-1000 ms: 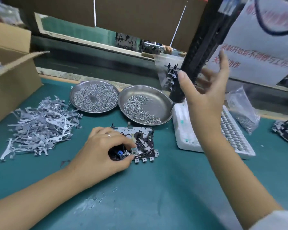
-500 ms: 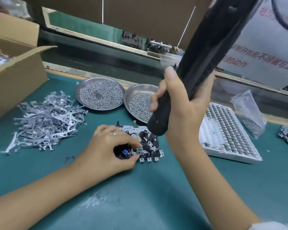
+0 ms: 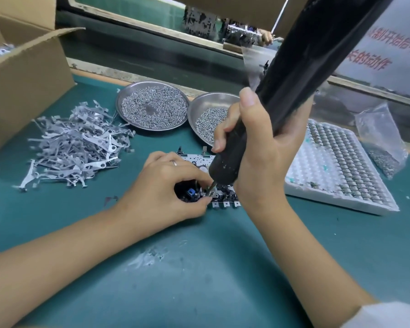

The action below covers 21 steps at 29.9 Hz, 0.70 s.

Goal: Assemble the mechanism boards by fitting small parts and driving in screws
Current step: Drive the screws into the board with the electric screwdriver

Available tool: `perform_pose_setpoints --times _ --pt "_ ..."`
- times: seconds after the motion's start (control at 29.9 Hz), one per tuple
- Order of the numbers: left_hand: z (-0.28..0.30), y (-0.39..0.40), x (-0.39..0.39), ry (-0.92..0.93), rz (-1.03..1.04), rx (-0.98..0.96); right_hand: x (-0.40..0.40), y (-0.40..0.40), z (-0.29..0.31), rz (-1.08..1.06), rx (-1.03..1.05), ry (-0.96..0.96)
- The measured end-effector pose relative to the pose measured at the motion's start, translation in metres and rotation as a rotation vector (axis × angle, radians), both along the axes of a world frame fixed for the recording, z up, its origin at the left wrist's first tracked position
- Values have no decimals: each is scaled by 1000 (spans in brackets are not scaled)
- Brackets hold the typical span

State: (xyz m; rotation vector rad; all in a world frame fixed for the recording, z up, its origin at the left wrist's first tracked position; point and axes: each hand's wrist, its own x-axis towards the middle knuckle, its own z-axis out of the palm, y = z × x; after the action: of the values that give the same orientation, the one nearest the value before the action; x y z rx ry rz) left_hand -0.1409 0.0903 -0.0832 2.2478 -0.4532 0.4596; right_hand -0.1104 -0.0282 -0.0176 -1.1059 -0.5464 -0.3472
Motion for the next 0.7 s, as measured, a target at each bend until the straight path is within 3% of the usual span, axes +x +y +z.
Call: perform_pose_setpoints --times 0.7 --pt "3 -1 -2 32 16 -12 0 2 -5 -19 -13 -4"
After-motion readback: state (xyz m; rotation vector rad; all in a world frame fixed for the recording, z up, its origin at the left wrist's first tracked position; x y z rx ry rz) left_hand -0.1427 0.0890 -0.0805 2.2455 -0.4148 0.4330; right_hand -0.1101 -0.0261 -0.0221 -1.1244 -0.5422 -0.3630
